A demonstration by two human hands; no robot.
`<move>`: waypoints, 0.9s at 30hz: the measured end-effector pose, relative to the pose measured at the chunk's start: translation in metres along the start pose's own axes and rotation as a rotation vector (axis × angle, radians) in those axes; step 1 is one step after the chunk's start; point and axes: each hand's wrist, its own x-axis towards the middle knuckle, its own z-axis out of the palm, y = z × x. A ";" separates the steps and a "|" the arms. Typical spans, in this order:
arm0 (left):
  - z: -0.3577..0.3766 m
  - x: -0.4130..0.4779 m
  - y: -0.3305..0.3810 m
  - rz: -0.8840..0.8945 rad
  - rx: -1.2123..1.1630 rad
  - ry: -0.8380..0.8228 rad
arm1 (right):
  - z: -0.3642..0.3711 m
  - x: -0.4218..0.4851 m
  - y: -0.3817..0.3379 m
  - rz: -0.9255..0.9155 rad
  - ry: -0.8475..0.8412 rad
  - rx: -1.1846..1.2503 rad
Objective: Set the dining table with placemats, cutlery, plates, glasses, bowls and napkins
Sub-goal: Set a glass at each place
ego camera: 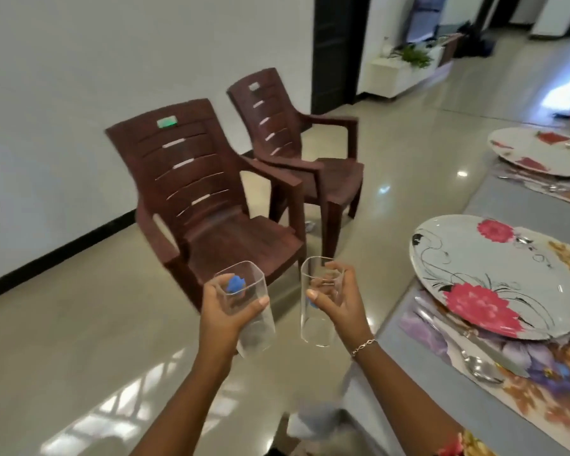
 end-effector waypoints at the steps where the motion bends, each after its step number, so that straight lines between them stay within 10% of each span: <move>1: 0.008 0.019 0.001 0.004 0.039 -0.052 | -0.003 0.013 0.004 -0.001 0.042 -0.002; 27: 0.302 0.237 0.001 0.056 0.103 -1.369 | -0.109 0.108 0.001 0.080 1.277 -0.176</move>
